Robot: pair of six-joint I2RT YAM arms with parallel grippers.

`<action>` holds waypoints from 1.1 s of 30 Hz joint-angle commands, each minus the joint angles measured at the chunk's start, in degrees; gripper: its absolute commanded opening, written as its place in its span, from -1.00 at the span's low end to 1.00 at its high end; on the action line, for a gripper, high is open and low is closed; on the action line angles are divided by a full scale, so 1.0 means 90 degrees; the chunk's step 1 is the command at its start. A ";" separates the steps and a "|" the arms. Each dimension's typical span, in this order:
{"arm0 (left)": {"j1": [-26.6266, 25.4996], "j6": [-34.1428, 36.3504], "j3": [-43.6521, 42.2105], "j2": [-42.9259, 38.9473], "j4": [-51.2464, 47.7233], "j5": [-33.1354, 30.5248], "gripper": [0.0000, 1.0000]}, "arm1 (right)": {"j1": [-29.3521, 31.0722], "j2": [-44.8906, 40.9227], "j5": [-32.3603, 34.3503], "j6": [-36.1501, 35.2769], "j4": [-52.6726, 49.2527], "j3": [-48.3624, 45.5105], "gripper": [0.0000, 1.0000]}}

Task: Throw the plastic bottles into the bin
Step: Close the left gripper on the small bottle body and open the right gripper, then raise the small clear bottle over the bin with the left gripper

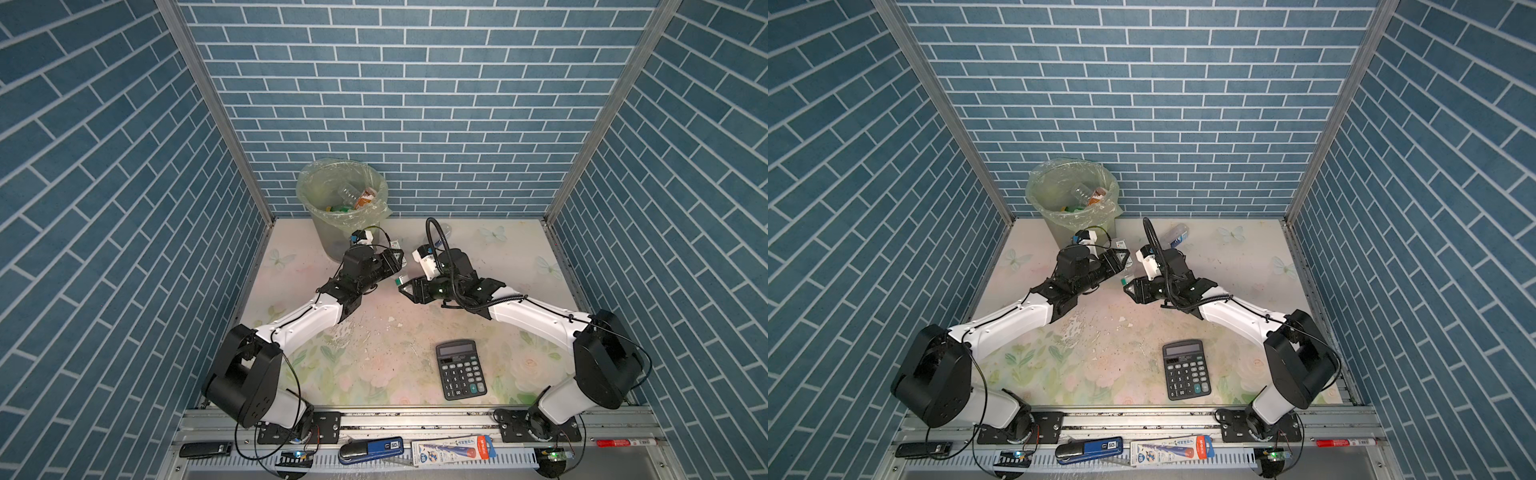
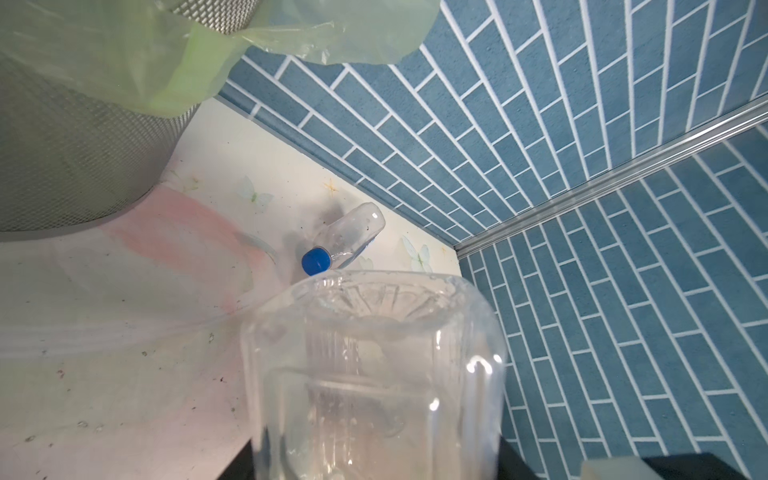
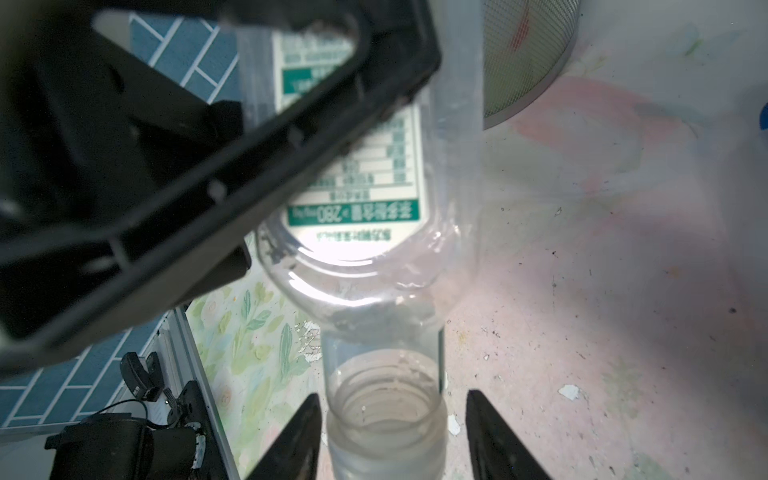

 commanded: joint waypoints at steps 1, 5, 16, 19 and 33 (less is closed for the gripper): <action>-0.0027 0.0474 0.0235 -0.0295 -0.0545 -0.0234 0.12 | -0.0006 -0.0035 0.0151 -0.0101 -0.0121 0.0102 0.33; -0.0022 0.0900 0.0476 -0.0484 -0.1004 -0.0474 0.12 | -0.0011 -0.0186 0.0279 -0.0289 -0.0343 0.0183 0.58; -0.0022 0.1973 0.0987 -0.0973 -0.1972 -0.1077 0.12 | -0.0020 -0.0469 0.0601 -0.0794 -0.0802 0.0591 0.93; -0.0020 0.2312 0.1135 -0.1087 -0.2125 -0.1276 0.13 | -0.0017 -0.0465 0.0654 -0.0940 -0.0936 0.0809 0.98; 0.0002 0.4045 0.2571 -0.1040 -0.2468 -0.2065 0.13 | -0.0022 -0.0173 0.0741 -0.1572 -0.1113 0.2433 0.98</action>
